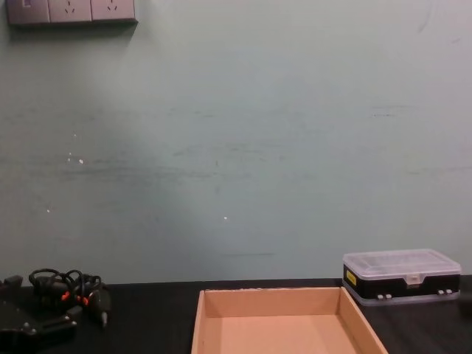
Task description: Use one hand to pick up the angle iron from the table and place it into the box.
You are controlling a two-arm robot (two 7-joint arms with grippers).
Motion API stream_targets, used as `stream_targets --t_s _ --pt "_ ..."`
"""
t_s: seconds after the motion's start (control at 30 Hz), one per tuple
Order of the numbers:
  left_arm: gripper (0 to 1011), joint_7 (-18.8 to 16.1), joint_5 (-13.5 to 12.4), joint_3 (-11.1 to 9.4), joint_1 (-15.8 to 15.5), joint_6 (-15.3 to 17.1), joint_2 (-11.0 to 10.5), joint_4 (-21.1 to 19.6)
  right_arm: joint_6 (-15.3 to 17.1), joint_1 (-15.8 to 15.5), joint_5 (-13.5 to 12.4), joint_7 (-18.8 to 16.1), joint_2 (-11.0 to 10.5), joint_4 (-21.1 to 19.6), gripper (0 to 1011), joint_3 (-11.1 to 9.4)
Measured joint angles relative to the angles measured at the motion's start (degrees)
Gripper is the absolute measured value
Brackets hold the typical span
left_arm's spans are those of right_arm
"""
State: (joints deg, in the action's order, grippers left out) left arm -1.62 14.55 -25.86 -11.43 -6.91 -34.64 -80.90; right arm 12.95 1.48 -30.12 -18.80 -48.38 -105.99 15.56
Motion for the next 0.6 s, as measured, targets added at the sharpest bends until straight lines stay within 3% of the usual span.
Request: stream_targets --t_s 0.2,0.6 --pt "1000 0.00 0.00 0.00 0.00 0.00 0.00 0.00 3.98 0.25 -0.75 -3.70 -0.15 -0.73 1003 1.70" --pt "1000 0.00 0.00 0.00 0.00 0.00 0.00 0.00 8.46 1.76 1.73 -7.32 0.73 0.17 1003 6.30"
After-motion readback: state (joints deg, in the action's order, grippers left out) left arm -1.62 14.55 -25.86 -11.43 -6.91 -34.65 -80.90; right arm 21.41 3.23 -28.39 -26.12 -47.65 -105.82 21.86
